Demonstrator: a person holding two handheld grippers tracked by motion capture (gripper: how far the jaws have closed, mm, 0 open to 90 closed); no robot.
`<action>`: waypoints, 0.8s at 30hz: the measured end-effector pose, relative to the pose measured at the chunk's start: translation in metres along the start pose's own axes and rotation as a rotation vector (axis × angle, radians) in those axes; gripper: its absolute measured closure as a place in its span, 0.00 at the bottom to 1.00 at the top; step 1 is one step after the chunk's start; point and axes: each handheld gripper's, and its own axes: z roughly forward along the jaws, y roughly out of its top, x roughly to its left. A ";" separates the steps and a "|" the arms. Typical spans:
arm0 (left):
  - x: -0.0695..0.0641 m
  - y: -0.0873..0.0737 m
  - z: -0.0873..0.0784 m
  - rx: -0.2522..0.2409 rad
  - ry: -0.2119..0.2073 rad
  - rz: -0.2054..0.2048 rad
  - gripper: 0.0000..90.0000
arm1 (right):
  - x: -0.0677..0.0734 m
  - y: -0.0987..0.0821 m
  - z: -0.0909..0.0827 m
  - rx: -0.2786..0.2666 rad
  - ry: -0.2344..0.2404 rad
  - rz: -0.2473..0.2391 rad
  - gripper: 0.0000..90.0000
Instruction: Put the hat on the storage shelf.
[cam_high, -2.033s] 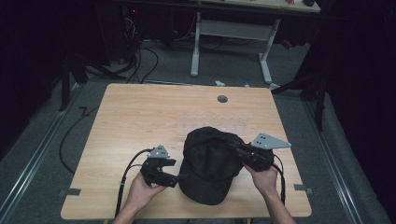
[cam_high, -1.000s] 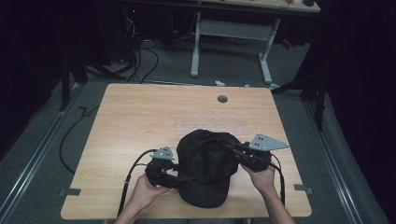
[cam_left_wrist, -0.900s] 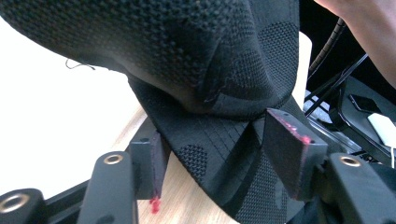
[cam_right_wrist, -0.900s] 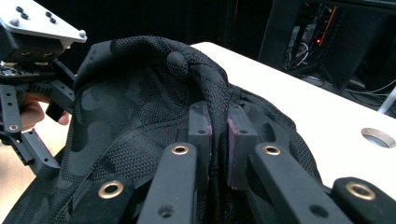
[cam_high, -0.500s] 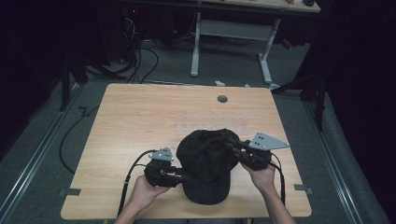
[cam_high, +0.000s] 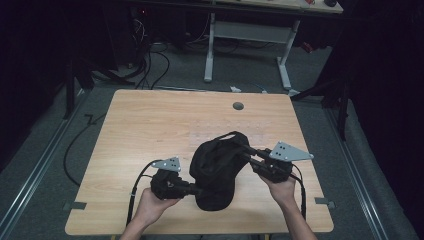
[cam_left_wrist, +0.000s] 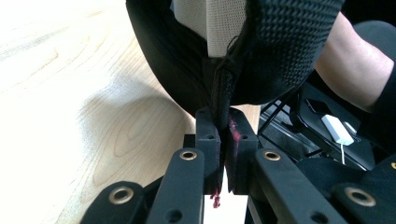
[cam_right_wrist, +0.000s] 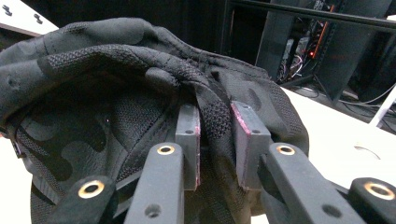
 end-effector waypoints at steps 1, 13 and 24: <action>0.000 0.000 -0.001 -0.002 0.000 0.001 0.95 | 0.000 0.000 0.000 -0.004 0.003 -0.001 0.82; -0.005 0.002 -0.012 -0.060 0.003 0.016 0.96 | -0.006 0.000 -0.010 -0.033 0.007 0.059 0.57; -0.010 0.008 -0.024 -0.139 0.010 0.027 0.96 | -0.014 -0.022 -0.017 0.050 -0.076 0.108 0.52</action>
